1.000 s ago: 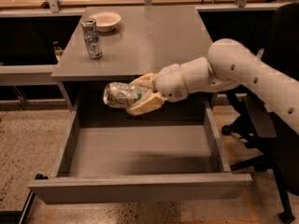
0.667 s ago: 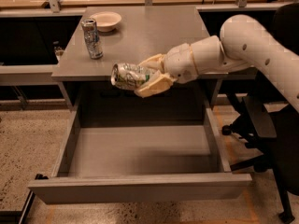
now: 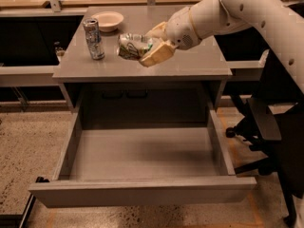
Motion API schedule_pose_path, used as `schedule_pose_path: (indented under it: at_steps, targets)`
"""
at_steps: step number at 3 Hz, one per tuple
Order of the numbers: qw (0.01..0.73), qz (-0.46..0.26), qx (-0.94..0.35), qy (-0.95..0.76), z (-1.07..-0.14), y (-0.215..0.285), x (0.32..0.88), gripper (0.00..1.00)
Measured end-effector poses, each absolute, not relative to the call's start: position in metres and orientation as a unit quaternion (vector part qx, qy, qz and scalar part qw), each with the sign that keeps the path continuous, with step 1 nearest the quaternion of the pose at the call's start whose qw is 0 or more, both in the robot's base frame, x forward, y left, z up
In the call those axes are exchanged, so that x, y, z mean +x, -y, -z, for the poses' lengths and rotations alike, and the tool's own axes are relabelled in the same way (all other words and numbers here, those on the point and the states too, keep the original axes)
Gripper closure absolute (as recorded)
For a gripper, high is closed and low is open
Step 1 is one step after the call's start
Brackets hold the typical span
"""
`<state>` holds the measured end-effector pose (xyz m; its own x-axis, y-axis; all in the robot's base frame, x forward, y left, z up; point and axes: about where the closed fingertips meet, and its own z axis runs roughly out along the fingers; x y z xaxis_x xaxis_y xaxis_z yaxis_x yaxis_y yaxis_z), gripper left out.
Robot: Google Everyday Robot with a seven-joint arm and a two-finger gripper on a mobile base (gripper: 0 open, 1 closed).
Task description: Pick 7up can from top drawer and place on counter
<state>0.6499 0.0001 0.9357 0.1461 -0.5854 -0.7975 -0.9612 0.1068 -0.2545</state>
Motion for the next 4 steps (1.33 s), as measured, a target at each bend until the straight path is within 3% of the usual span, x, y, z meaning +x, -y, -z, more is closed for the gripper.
schedule_pose_path:
  at_steps: [2, 4]
  targets:
    - [0.407, -0.191, -0.567, -0.691, -0.89, 0.035, 0.659, 1.0]
    - [0.354, -0.119, -0.525, -0.764, -0.846, 0.102, 0.705, 1.0]
